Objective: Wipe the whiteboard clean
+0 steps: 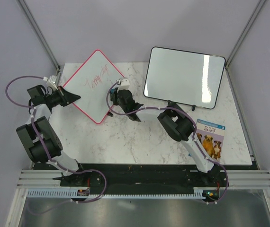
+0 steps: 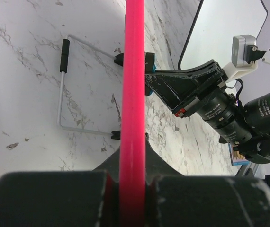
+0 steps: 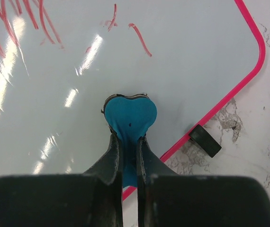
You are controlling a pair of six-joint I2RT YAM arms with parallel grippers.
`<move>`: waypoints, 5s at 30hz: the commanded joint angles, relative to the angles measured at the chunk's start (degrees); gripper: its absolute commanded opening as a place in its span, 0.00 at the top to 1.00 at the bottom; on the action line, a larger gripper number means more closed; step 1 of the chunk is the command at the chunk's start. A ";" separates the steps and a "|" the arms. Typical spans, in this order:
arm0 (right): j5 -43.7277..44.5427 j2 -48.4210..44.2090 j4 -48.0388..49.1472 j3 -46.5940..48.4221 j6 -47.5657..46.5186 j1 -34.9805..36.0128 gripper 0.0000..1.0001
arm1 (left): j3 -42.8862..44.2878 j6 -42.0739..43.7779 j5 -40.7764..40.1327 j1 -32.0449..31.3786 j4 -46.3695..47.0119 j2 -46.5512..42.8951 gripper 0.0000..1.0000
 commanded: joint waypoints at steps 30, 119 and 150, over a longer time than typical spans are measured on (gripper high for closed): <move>-8.89 11.77 -13.92 33.26 -13.61 8.06 1.00 | 8.95 34.71 3.05 -4.01 -28.60 4.82 0.98; -6.85 13.79 -32.99 30.63 6.94 -7.57 1.00 | 9.74 42.01 2.52 -4.45 -37.83 0.78 0.98; -15.57 6.06 -12.61 10.14 0.45 10.18 1.00 | 10.53 43.32 3.05 -4.37 -40.12 -0.27 0.98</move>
